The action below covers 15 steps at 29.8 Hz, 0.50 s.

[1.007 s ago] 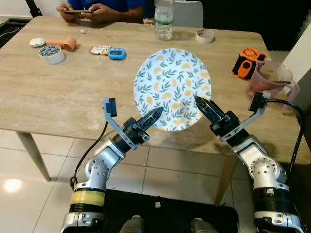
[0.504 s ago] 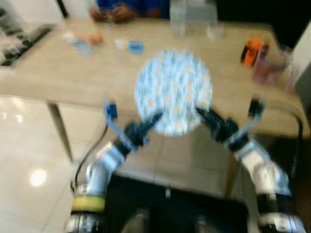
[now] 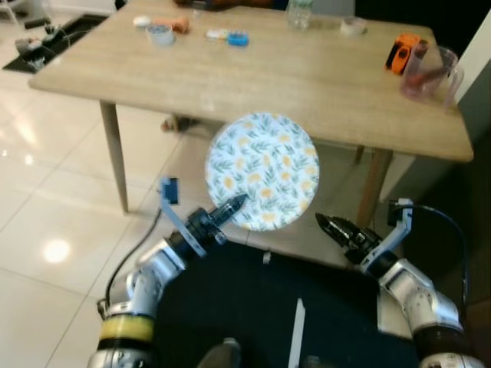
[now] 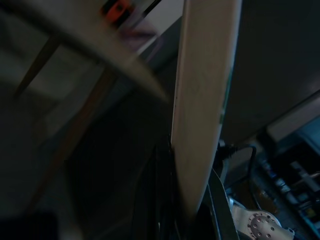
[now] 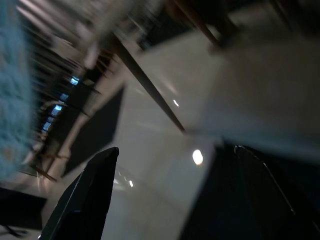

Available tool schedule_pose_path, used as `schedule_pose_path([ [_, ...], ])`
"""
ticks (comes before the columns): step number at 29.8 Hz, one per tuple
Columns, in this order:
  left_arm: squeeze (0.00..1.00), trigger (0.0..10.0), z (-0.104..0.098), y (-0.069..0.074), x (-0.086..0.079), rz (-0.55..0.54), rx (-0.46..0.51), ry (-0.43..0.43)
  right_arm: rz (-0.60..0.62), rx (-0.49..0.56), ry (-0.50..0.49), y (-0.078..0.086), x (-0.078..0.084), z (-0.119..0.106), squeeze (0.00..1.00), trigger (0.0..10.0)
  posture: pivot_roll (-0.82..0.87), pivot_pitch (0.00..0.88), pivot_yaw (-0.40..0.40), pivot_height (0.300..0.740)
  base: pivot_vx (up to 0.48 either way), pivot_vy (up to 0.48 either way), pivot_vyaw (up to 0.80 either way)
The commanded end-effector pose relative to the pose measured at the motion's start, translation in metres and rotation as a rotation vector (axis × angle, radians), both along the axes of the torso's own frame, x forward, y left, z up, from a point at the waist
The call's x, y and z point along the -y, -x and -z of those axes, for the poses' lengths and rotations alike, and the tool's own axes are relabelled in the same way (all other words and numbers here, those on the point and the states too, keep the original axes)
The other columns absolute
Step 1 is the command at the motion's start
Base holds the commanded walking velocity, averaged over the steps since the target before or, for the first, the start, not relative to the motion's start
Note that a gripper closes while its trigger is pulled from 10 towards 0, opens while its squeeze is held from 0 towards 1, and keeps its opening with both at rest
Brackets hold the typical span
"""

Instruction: Restocking fridge

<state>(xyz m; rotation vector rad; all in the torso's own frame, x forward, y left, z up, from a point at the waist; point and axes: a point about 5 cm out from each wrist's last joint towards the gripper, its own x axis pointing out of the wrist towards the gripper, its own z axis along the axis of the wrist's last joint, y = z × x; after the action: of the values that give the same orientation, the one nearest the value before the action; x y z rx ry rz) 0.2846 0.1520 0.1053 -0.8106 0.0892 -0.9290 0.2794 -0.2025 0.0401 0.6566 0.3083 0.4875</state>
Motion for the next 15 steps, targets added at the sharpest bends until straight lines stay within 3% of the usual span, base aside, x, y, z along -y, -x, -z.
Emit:
schedule_pose_path([
  [1,0.0,10.0,0.012,0.003,-0.004,-0.003,-0.033,-0.031,0.056,-0.068,0.069,0.01,0.014,0.015,0.0,10.0,0.0,0.107,0.005,0.74,0.0,0.0,0.0],
  [3,0.0,10.0,0.021,0.003,-0.008,-0.022,-0.059,-0.052,0.082,-0.113,0.097,0.015,0.018,0.024,0.0,10.0,0.0,0.107,0.005,0.74,0.0,0.0,0.0],
  [4,0.0,10.0,0.035,0.005,-0.014,-0.06,-0.105,-0.086,0.131,-0.185,0.146,0.024,0.026,0.038,0.0,10.0,0.0,0.107,0.005,0.74,0.0,0.0,0.0],
  [6,0.0,10.0,0.038,0.006,-0.015,-0.067,-0.113,-0.093,0.14,-0.199,0.154,0.025,0.028,0.041,0.0,10.0,0.0,0.107,0.005,0.74,0.0,0.0,0.0],
  [7,0.0,10.0,0.052,0.006,-0.025,-0.156,-0.183,-0.111,0.194,-0.271,0.204,0.035,0.034,0.053,0.0,10.0,0.0,0.104,0.004,0.74,0.0,0.0,0.0],
  [8,0.0,10.0,0.052,0.006,-0.025,-0.156,-0.183,-0.111,0.194,-0.271,0.204,0.035,0.034,0.053,0.0,10.0,0.0,0.104,0.004,0.74,0.0,0.0,0.0],
  [9,0.0,10.0,0.07,0.009,-0.037,-0.262,-0.259,-0.159,0.259,-0.358,0.267,0.049,0.041,0.067,0.0,10.0,0.0,0.101,0.005,0.74,0.0,0.0,0.0],
  [10,0.0,10.0,0.07,0.009,-0.037,-0.262,-0.259,-0.159,0.259,-0.358,0.267,0.049,0.041,0.067,0.0,10.0,0.0,0.101,0.005,0.74,0.0,0.0,0.0],
  [11,0.0,10.0,0.082,0.013,-0.046,-0.334,-0.311,-0.193,0.304,-0.418,0.313,0.059,0.047,0.076,0.0,10.0,0.0,0.1,0.005,0.74,0.0,0.0,0.0],
  [12,0.0,10.0,0.099,0.022,-0.06,-0.447,-0.406,-0.249,0.356,-0.495,0.366,0.074,0.053,0.087,0.0,10.0,0.0,0.1,0.005,0.74,0.0,0.0,0.0],
  [13,0.0,10.0,0.099,0.022,-0.06,-0.447,-0.406,-0.249,0.356,-0.495,0.366,0.074,0.053,0.087,0.0,10.0,0.0,0.1,0.005,0.74,0.0,0.0,0.0],
  [15,0.0,10.0,0.123,0.042,-0.083,-0.633,-0.557,-0.358,0.426,-0.607,0.441,0.098,0.06,0.102,0.0,10.0,-0.01,0.094,0.012,0.74,0.0,0.0,0.0],
])
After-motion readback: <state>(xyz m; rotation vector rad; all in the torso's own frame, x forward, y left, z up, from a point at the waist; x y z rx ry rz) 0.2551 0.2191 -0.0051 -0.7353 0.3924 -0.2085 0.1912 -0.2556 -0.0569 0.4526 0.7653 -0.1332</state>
